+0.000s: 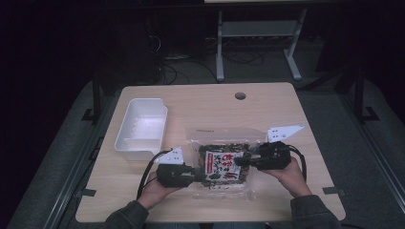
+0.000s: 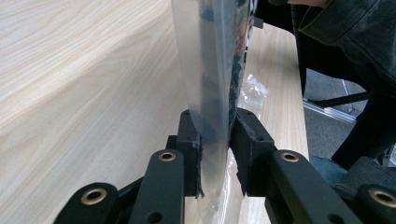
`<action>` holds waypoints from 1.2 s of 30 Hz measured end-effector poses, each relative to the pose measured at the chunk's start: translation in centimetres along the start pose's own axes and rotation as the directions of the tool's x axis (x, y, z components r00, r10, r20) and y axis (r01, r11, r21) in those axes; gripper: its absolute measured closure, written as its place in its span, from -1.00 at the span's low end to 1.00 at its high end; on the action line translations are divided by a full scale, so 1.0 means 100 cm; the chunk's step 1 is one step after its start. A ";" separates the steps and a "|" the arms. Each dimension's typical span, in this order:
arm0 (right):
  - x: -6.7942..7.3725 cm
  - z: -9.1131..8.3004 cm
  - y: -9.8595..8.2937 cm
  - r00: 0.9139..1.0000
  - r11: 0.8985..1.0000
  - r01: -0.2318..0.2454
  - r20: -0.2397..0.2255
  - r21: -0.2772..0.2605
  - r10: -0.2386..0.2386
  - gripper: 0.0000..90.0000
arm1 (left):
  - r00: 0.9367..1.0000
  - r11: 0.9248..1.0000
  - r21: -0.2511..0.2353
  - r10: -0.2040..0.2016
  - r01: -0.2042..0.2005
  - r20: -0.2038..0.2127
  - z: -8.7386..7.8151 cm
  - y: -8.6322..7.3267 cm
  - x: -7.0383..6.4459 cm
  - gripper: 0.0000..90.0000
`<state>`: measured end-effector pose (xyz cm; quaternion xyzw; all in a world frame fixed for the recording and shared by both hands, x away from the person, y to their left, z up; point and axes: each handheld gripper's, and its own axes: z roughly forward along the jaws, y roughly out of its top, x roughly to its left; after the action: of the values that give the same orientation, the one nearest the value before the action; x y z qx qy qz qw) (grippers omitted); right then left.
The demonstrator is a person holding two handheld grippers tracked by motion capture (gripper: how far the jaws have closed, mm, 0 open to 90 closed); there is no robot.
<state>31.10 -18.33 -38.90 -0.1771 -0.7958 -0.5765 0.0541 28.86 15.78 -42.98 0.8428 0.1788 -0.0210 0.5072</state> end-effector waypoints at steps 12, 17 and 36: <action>0.014 0.004 0.008 0.999 0.999 0.043 0.011 -0.007 -0.043 0.66 | 0.999 1.000 -0.018 -0.008 0.007 -0.049 -0.009 -0.002 0.005 0.37; 0.019 0.003 0.010 0.998 0.999 0.042 0.051 -0.009 -0.041 0.66 | 0.997 1.000 -0.024 -0.003 0.001 -0.080 -0.014 -0.003 0.002 0.14; 0.026 -0.005 0.026 0.937 0.995 -0.018 0.346 -0.101 0.052 0.66 | 0.965 0.995 0.075 0.081 -0.064 -0.248 -0.032 -0.014 -0.010 -0.36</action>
<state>29.56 -17.54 -35.66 -0.2927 -0.7610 -0.5726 -0.0859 27.05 18.85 -42.39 0.8610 0.2098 0.0984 0.4527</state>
